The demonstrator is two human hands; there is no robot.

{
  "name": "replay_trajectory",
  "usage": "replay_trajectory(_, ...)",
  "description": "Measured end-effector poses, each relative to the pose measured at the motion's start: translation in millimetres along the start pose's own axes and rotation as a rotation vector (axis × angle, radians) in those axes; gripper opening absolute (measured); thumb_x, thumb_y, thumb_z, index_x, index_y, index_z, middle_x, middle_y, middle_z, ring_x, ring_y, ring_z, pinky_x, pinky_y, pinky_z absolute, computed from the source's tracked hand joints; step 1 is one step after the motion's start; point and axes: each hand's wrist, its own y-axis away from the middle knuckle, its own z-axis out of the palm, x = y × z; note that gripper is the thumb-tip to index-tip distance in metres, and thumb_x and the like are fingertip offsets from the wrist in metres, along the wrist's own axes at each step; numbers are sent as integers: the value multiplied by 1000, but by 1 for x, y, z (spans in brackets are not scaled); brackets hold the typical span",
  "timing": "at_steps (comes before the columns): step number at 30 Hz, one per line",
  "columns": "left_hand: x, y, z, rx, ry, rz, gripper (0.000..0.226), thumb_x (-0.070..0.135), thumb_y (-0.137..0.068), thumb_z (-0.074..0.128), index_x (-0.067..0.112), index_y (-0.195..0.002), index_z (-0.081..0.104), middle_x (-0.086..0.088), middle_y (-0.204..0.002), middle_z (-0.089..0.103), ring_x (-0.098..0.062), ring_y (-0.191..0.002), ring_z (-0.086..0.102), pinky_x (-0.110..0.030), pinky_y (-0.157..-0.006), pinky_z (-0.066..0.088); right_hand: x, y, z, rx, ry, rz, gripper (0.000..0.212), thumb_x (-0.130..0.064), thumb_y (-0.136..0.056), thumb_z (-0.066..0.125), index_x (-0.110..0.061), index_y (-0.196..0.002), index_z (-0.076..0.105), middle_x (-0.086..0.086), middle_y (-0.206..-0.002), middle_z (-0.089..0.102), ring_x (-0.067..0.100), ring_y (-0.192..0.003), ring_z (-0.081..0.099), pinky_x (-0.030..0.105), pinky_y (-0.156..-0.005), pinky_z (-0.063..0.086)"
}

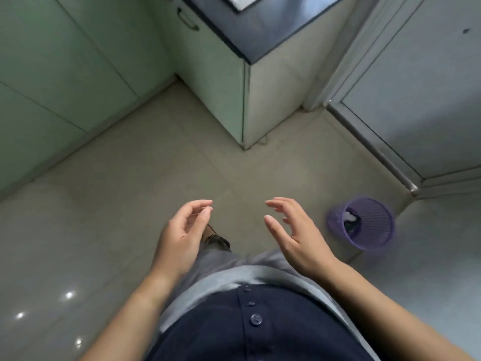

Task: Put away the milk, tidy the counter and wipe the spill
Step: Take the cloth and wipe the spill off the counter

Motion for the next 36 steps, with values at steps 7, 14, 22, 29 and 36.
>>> replay_trajectory(7,11,-68,-132,89,20,16,33,59,-73,50,42,-97,64,21,-101,67,1,-102,60,-12,-84,43,-106,-124,64,-134,79,-175,54,-60,-86,33,-23,-121,51,-13,-125,47,0,-116,44,25,-99,39)
replay_trajectory(14,16,-127,-202,215,138,7,34,60,-71,50,43,-96,64,19,-102,68,0,-100,62,-10,-83,43,-170,-220,102,-197,148,-256,53,-59,-87,30,-24,-119,53,-14,-119,51,0,-111,48,16,-93,37)
replay_trajectory(22,40,-254,-274,323,111,-57,39,61,-72,49,37,-98,65,17,-103,68,3,-103,60,-8,-84,42,-225,-387,118,-252,139,-298,48,-53,-88,36,-19,-115,56,-9,-116,55,1,-107,51,19,-92,41)
replay_trajectory(29,101,-370,-337,466,10,-14,43,60,-75,47,32,-103,64,15,-105,67,2,-101,59,-20,-88,44,-299,-548,112,-310,164,-432,53,-57,-88,31,-19,-116,55,-7,-117,55,4,-107,52,22,-91,42)
replay_trajectory(36,111,-451,-392,509,-7,-88,35,54,-81,48,34,-105,63,19,-106,65,6,-100,58,-19,-86,44,-332,-659,134,-341,197,-406,53,-58,-87,32,-18,-113,57,-7,-115,55,6,-105,54,27,-90,46)
